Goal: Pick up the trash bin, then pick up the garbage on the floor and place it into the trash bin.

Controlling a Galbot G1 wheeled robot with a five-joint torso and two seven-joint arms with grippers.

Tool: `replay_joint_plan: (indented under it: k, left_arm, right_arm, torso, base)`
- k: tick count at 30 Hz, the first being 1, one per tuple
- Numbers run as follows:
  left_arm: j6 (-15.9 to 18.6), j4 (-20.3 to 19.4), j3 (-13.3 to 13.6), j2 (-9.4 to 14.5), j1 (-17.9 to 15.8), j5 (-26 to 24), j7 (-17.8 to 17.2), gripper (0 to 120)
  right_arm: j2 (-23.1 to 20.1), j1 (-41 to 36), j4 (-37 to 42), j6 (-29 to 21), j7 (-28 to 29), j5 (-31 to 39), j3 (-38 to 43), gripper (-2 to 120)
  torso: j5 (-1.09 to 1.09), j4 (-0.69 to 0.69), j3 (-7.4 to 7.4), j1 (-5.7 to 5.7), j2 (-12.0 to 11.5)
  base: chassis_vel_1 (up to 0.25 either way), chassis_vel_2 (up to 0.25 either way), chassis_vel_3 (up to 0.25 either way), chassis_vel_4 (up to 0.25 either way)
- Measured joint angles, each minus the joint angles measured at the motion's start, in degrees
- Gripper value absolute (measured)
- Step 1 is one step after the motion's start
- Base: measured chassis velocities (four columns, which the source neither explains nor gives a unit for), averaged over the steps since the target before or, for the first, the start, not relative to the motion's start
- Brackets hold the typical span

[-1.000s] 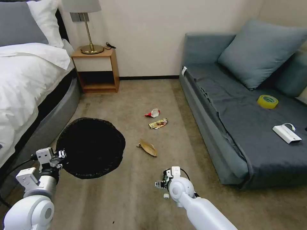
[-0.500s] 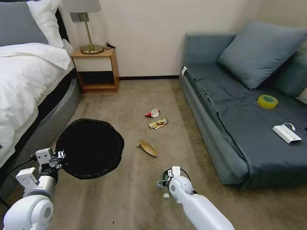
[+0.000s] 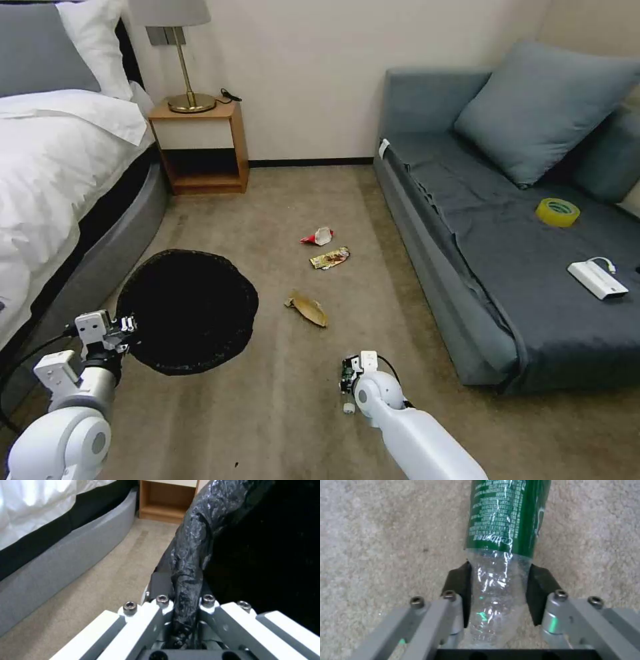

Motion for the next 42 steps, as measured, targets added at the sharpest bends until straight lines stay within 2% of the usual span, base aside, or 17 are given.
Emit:
replay_joint_plan:
  k: [5,10,14,15,17,18,21,22,26,27,30,36,42]
  left_arm:
    - [0.2,0.1,0.2,-0.1,0.1,-0.6,0.0,1]
    - [0.7,0.3,0.7,-0.3,0.5,-1.3,-0.3,1]
    - [1.2,0.3,1.4,-0.4,0.8,-1.8,-0.4,1]
    - [1.4,0.3,1.8,-0.5,0.8,-2.0,-0.5,1]
    - [1.5,0.3,1.9,-0.5,0.8,-2.0,-0.5,1]
    - [1.8,0.2,2.6,-0.7,0.9,-2.1,-0.8,1]
    - [2.3,-0.1,3.9,-0.9,0.9,-2.1,-1.0,1]
    - [2.3,-0.1,3.9,-0.9,0.9,-2.1,-1.0,1]
    - [2.9,-1.1,5.7,-1.3,1.1,-1.7,-1.2,1]
    - [2.9,-1.1,5.7,-1.3,1.1,-1.7,-1.2,1]
    - [3.1,-1.6,7.0,-1.6,1.2,-1.1,-1.2,1]
    - [3.3,-2.7,8.5,-2.4,2.1,-0.6,-1.2,1]
    - [3.4,-3.8,9.0,-2.8,2.8,-0.8,-1.1,1]
  right_arm:
    - [-0.1,-0.5,0.8,0.6,0.0,-0.2,0.4,19]
    - [-1.2,-1.0,4.9,1.8,0.5,-0.7,0.8,18]
    - [-3.1,-1.2,11.3,6.2,-0.5,-3.7,0.8,18]
    - [-4.3,-0.9,15.3,9.1,-1.6,-5.8,0.7,18]
    - [-4.7,-0.7,16.5,9.8,-1.8,-6.3,0.6,18]
    - [-6.3,0.1,21.4,12.9,-2.9,-7.8,0.2,18]
    - [-9.0,1.9,29.5,17.9,-4.2,-9.4,-1.3,18]
    - [-9.0,1.9,29.5,17.9,-4.2,-9.4,-1.3,18]
    - [-12.4,3.9,36.6,24.4,-9.4,-12.0,-5.0,18]
    - [-12.4,3.9,36.6,24.4,-9.4,-12.0,-5.0,18]
    - [-13.8,4.3,39.5,27.9,-15.1,-15.4,-8.9,18]
    - [-12.8,3.5,39.2,31.6,-22.0,-21.2,-14.5,18]
    - [-11.2,2.8,35.9,31.1,-24.3,-24.8,-17.7,18]
  torso:
    - [0.0,0.0,0.0,0.0,0.0]
    - [0.0,0.0,0.0,0.0,0.0]
    - [0.0,-0.01,0.0,0.0,0.0]
    - [0.01,0.0,0.0,0.0,0.0]
    - [0.01,0.0,0.0,0.0,0.0]
    - [0.0,0.0,0.0,0.0,0.0]
    - [0.0,0.0,0.0,0.0,0.0]
    - [0.0,0.0,0.0,0.0,0.0]
    - [0.0,0.0,0.0,0.0,0.0]
    - [0.0,0.0,0.0,0.0,0.0]
    - [0.0,-0.01,0.0,0.0,0.0]
    - [0.0,0.0,0.0,0.0,0.0]
    - [0.0,0.0,0.0,0.0,0.0]
  base:
    - [0.0,0.0,0.0,0.0]
    - [0.0,0.0,0.0,0.0]
    - [0.0,0.0,0.0,0.0]
    - [0.0,0.0,0.0,0.0]
    - [0.0,0.0,0.0,0.0]
    - [0.0,0.0,0.0,0.0]
    - [0.0,0.0,0.0,0.0]
    - [0.0,0.0,0.0,0.0]
    - [0.0,0.0,0.0,0.0]
    - [0.0,0.0,0.0,0.0]
    - [0.0,0.0,0.0,0.0]
    - [0.0,0.0,0.0,0.0]
    - [0.0,0.0,0.0,0.0]
